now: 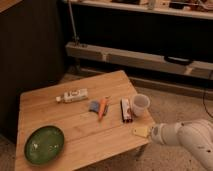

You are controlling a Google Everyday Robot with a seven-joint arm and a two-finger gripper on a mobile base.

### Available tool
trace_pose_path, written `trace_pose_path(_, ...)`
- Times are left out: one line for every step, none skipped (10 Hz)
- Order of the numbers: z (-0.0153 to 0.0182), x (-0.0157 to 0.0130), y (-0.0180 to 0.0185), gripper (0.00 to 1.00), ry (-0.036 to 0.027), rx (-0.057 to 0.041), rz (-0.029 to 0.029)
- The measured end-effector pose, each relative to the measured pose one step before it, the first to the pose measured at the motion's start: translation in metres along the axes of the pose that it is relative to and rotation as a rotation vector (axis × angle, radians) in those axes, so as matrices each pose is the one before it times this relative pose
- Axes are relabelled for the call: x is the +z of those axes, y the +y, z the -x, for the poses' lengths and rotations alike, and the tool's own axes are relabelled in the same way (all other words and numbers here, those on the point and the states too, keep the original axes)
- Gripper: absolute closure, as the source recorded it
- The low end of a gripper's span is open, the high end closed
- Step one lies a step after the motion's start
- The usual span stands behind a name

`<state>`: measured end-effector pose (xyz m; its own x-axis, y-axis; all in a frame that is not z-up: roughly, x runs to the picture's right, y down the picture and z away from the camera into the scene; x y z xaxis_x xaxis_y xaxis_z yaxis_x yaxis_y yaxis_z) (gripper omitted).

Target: Push the eraser across the table

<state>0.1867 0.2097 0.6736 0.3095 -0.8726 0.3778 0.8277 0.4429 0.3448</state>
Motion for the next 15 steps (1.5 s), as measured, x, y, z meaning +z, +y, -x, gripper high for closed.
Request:
trace_pose_path(-0.00129, -0.00219, -0.00078, 0.68, 0.03260, -0.00551, -0.03248)
trace_pose_path(0.00091, 0.00041, -0.00015, 0.80, 0.03103, -0.01296, -0.02698)
trace_pose_path(0.00376, 0.00238, -0.00277, 0.92, 0.04040, -0.03346, -0.02965)
trace_pose_path(0.00341, 0.00032, -0.00148, 0.98, 0.02734, -0.02782, -0.01026)
trace_pose_path(0.00381, 0.00378, -0.00474, 1.00, 0.02191, -0.03636, -0.00794)
trace_pose_path(0.00338, 0.00662, -0.00882, 1.00, 0.04399, -0.05309, 0.01141)
trace_pose_path(-0.00046, 0.00554, -0.00715, 1.00, 0.03792, -0.02887, 0.03026)
trace_pose_path(-0.00046, 0.00762, -0.00752, 1.00, 0.03017, -0.02823, 0.03079)
trace_pose_path(-0.00034, 0.00981, -0.00765, 1.00, 0.02290, -0.03079, 0.04272)
trace_pose_path(0.00099, 0.00861, -0.00453, 1.00, 0.01334, -0.03303, 0.04479)
trace_pose_path(0.00050, 0.00923, -0.00478, 1.00, 0.00896, -0.02766, 0.05122)
trace_pose_path(-0.00174, 0.01325, -0.00646, 1.00, -0.00124, -0.02363, 0.07572)
trace_pose_path(-0.00335, 0.00807, -0.00238, 1.00, -0.00804, -0.00573, 0.04888)
trace_pose_path(-0.00219, 0.00308, 0.00325, 1.00, -0.01126, 0.00793, 0.02664)
trace_pose_path(-0.00648, 0.00604, 0.00306, 1.00, -0.02301, 0.02743, 0.02157)
